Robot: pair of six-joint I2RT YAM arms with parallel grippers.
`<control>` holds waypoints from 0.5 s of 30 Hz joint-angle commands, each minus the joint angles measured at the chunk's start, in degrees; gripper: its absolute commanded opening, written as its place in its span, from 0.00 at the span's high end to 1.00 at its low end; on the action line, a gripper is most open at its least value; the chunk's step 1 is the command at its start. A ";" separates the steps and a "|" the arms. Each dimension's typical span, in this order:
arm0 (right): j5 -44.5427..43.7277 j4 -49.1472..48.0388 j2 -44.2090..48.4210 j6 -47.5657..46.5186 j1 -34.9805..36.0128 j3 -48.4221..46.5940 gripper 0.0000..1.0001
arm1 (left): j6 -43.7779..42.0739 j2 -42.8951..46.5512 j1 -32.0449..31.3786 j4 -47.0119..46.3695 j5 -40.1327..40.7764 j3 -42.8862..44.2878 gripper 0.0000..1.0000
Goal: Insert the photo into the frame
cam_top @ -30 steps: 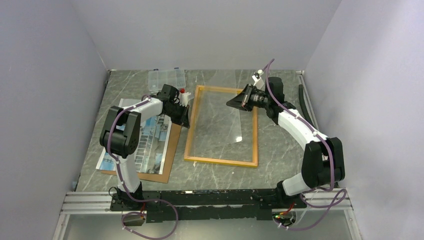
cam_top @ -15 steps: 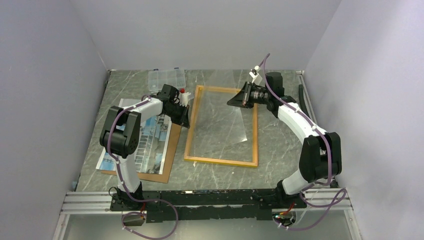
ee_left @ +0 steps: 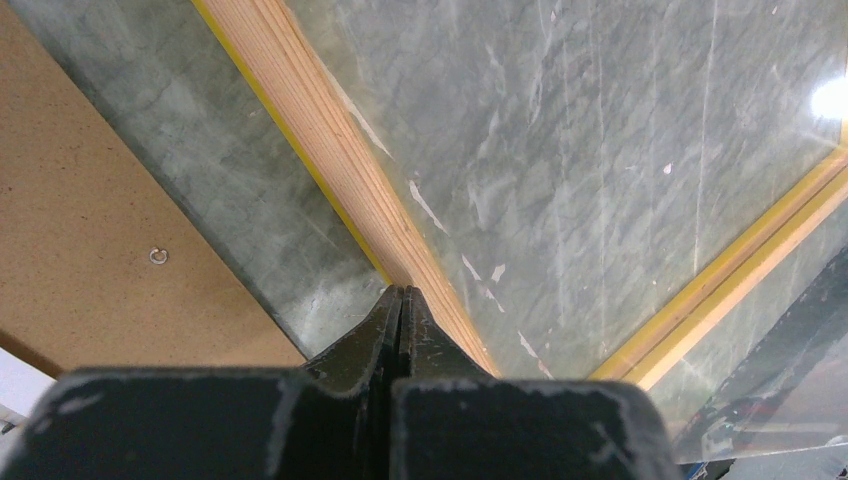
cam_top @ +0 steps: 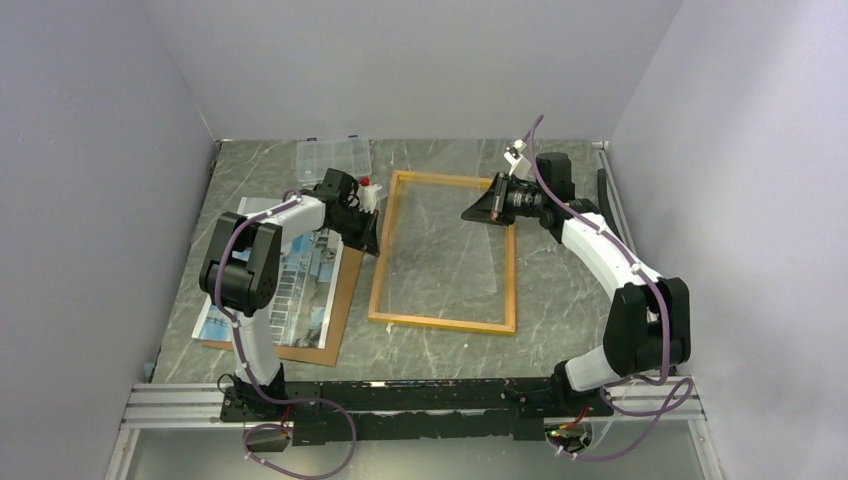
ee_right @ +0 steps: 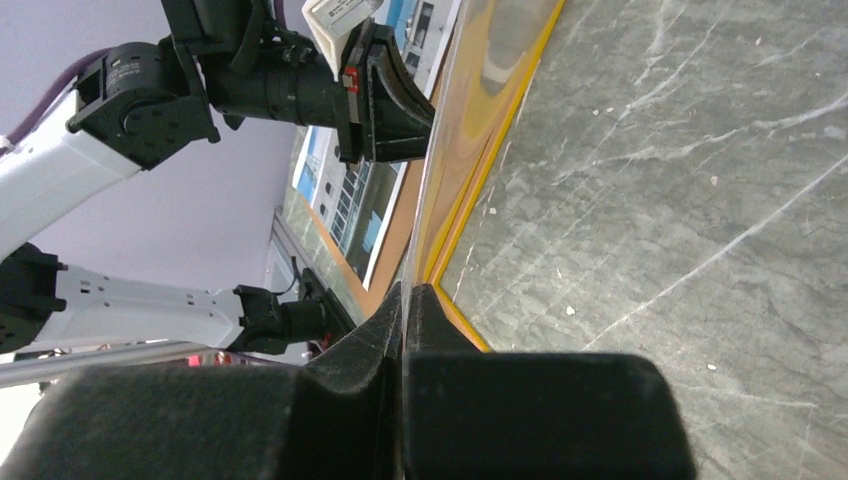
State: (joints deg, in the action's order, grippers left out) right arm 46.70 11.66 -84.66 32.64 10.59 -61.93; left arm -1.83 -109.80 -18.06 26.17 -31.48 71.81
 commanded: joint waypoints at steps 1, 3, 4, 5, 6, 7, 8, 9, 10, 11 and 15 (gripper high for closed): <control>-0.49 0.75 3.67 -3.14 1.82 0.50 1.00 | 0.77 -0.16 -0.39 -0.77 -2.08 1.42 0.97; -0.80 0.75 4.47 -3.15 2.08 0.87 1.00 | 0.90 -0.15 -0.39 -0.89 -2.08 1.41 0.97; -0.82 0.70 4.69 -3.16 2.09 0.94 1.00 | 0.98 -0.20 -0.44 -0.94 -2.08 1.38 0.97; -1.17 0.87 4.84 -3.17 2.11 0.95 1.00 | 1.03 -0.24 -0.40 -0.87 -2.14 1.48 0.97; -1.29 0.89 4.79 -3.23 2.15 0.89 1.00 | 1.10 -0.32 -0.39 -0.86 -2.22 1.48 0.97; -1.42 1.05 4.63 -3.26 2.17 0.74 1.00 | 1.17 -0.33 -0.39 -0.94 -2.26 1.43 0.97; -1.32 1.02 4.44 -3.24 2.20 0.59 1.00 | 1.13 -0.35 -0.41 -0.91 -2.26 1.42 0.97; -1.38 1.12 4.30 -3.31 2.20 0.26 1.00 | 1.17 -0.29 -0.42 -0.81 -2.28 1.55 0.97; -1.49 1.13 4.29 -3.29 2.25 -0.15 1.00 | 1.14 -0.26 -0.38 -0.73 -2.27 1.57 0.97; -1.65 1.02 4.45 -3.18 2.24 -0.40 1.00 | 1.13 -0.20 -0.40 -0.69 -2.14 1.53 0.97; -2.64 1.68 4.45 -3.56 2.30 -2.28 1.00 | 1.12 -0.09 -0.44 -0.64 -2.26 1.52 0.97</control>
State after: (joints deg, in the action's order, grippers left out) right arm 45.04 14.02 -81.73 31.44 12.47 -61.32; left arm -1.65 -109.80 -18.04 26.20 -31.51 71.81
